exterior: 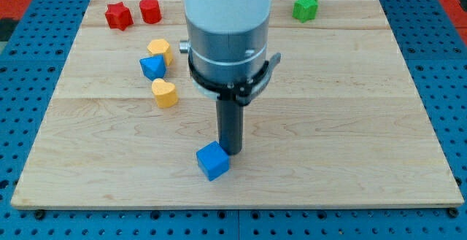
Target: Slightly push the yellow hexagon parallel to the red circle
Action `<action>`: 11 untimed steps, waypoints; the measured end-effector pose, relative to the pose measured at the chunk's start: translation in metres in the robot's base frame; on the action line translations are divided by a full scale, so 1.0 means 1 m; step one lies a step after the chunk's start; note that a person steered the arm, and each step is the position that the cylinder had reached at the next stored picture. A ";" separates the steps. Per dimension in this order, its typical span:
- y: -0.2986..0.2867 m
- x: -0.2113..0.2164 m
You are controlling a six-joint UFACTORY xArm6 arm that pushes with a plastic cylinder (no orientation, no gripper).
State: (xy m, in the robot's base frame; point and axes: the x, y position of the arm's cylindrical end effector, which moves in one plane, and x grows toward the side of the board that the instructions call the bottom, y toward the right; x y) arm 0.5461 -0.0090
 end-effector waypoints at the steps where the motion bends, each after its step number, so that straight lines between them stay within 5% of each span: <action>1: -0.009 -0.031; 5: -0.033 -0.198; 6: -0.086 -0.216; 9: -0.210 -0.208; 11: -0.150 -0.183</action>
